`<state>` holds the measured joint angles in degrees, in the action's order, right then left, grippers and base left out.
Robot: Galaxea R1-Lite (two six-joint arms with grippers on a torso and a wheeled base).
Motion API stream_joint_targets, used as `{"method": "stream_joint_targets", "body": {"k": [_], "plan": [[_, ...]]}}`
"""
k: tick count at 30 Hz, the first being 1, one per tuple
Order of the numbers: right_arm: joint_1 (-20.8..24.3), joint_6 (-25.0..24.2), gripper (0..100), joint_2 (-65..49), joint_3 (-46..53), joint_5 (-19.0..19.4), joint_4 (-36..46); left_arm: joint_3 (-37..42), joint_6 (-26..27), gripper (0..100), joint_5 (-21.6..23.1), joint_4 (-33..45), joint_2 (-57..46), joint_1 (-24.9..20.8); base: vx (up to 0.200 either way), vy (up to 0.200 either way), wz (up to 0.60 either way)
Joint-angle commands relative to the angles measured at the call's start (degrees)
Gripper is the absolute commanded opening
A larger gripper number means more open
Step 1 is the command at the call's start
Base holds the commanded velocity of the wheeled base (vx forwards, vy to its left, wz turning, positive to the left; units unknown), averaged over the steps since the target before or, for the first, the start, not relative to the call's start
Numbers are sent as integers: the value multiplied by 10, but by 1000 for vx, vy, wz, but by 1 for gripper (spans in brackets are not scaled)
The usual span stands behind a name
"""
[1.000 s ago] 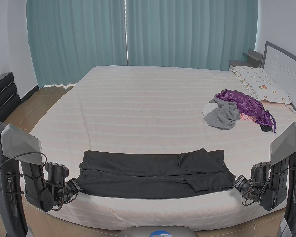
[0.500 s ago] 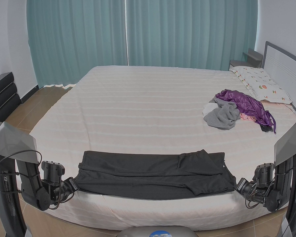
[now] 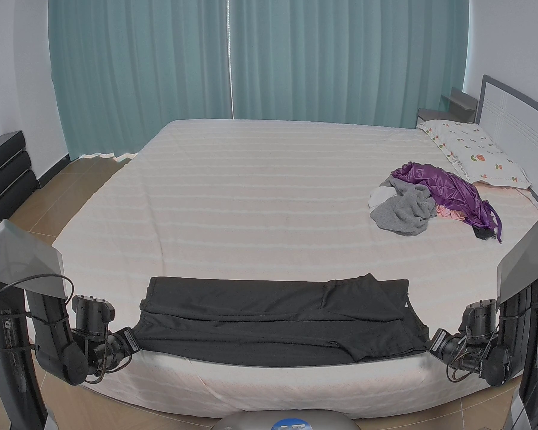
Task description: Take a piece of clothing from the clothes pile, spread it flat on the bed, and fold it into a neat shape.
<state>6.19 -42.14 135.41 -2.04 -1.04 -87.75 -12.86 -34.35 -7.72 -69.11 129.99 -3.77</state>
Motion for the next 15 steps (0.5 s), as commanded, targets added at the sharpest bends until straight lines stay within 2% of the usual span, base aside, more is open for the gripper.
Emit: {"method": "stream_joint_targets", "body": {"k": [1,3,4,5,6,15], "plan": [[0,0,0,19,-2,0,-2,2,0,0,0,-1,3,0,0,0,0],[0,0,0,25,-2,0,-6,2,0,0,0,-1,4,0,0,0,0],[0,1,0,35,-4,0,-8,2,0,100,1,-1,5,0,0,0,0],[0,1,0,37,-5,0,-8,2,0,100,2,-1,5,0,0,0,0],[0,0,100,38,-7,0,-8,2,0,100,2,-1,5,0,0,0,0],[-14,1,100,-25,-8,8,-11,-2,-5,100,3,-2,-18,3,0,0,0]]}}
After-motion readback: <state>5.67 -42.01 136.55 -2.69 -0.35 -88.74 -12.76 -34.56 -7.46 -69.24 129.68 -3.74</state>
